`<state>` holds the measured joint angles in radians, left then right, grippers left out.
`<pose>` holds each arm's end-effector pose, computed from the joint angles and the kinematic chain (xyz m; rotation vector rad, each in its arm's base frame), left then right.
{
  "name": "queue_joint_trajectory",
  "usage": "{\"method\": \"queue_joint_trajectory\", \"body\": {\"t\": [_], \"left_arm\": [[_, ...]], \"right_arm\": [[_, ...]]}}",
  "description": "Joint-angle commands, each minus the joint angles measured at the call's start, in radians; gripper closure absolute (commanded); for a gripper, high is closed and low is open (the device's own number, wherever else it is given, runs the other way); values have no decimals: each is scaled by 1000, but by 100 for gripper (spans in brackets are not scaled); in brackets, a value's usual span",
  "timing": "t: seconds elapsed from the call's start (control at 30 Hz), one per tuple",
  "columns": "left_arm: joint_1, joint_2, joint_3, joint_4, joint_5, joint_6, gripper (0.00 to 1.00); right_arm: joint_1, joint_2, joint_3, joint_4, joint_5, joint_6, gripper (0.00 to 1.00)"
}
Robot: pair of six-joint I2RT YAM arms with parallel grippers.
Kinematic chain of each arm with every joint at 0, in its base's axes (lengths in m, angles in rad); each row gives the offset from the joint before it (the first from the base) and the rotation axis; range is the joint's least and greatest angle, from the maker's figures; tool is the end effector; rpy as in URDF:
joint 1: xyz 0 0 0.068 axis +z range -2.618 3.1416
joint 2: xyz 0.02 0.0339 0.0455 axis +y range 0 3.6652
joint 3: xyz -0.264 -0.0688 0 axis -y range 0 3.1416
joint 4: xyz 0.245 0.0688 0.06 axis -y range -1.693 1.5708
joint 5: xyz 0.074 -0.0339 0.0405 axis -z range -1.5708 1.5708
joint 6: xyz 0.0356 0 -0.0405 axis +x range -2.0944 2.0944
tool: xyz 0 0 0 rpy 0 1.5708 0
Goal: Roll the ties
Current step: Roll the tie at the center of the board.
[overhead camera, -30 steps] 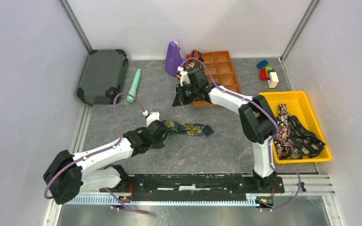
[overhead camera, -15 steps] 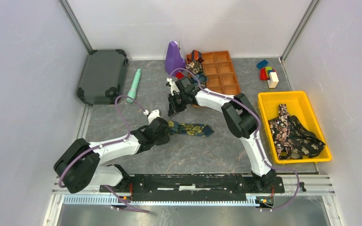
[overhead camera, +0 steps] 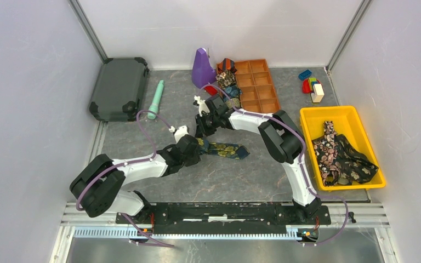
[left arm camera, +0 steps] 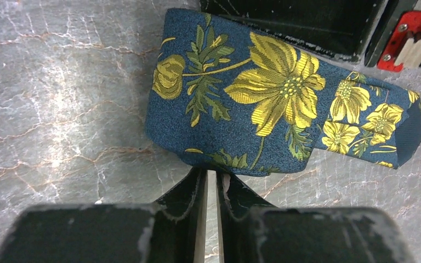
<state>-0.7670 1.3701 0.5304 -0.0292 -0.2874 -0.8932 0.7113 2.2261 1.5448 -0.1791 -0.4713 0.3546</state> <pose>0.1837 -0.1631 0.1473 -0.2819 2.4192 -0.4196 0.3515 0.3242 0.1350 -0.6828 2.4945 1.0183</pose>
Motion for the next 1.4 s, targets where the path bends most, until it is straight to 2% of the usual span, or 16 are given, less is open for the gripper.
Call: {"method": "queue_joint_trajectory", "body": {"t": [0.0,0.7,0.93,1.13,1.37], "left_arm": [[7,25,30,98,-45,-47,84],[8,94,84,110,-128,-3,84],[8,98,80,126,-110,37,81],[8,53,69,100,-93,61,77],[8,3,56,59,-92,78,75]], "right_arm": [[17,4,-34,-39,24,-11,84],[20,12,-46,-39,33,-13,83],[16,1,-33,-48,109,0,70],[-7,-11,29,-82,142,1,51],[-16,-27,67,-126,171,1,45]]}}
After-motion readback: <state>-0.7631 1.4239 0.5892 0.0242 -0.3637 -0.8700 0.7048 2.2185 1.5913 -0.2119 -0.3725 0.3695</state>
